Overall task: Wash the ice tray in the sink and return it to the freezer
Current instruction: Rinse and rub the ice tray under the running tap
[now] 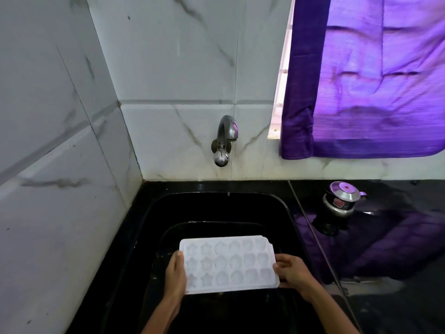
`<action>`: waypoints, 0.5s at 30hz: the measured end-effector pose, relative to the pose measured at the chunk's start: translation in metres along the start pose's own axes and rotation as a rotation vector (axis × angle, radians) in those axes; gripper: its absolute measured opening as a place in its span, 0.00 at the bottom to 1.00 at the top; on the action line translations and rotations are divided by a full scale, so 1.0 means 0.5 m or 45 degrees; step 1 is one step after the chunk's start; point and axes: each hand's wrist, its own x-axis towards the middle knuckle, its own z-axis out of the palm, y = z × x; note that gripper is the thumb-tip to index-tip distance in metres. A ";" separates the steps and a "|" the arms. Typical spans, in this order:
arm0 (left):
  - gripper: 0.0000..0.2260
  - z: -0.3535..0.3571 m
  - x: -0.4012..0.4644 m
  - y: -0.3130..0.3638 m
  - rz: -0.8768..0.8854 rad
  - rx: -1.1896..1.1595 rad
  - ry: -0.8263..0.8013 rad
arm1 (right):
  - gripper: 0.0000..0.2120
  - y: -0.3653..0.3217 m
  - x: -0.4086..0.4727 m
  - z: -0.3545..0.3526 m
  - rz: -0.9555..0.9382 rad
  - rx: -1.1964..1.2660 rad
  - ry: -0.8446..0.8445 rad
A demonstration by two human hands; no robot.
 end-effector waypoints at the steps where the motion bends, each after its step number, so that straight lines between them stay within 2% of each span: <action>1: 0.12 -0.002 -0.007 -0.008 0.000 0.032 -0.012 | 0.09 0.016 0.002 0.010 0.017 -0.015 0.044; 3: 0.10 -0.007 -0.011 -0.027 -0.027 0.101 -0.036 | 0.10 0.049 0.008 0.027 0.023 -0.049 0.110; 7: 0.14 -0.020 0.002 -0.066 -0.105 0.240 -0.089 | 0.10 0.082 -0.002 0.046 -0.008 -0.067 0.191; 11: 0.19 -0.026 0.023 -0.089 -0.190 0.236 -0.098 | 0.12 0.084 -0.026 0.060 -0.115 -0.084 0.274; 13: 0.21 -0.032 0.059 -0.124 -0.201 0.169 -0.118 | 0.14 0.085 -0.038 0.062 -0.170 -0.086 0.311; 15: 0.21 -0.035 0.042 -0.100 -0.222 0.042 -0.128 | 0.13 0.081 -0.050 0.059 -0.213 -0.060 0.315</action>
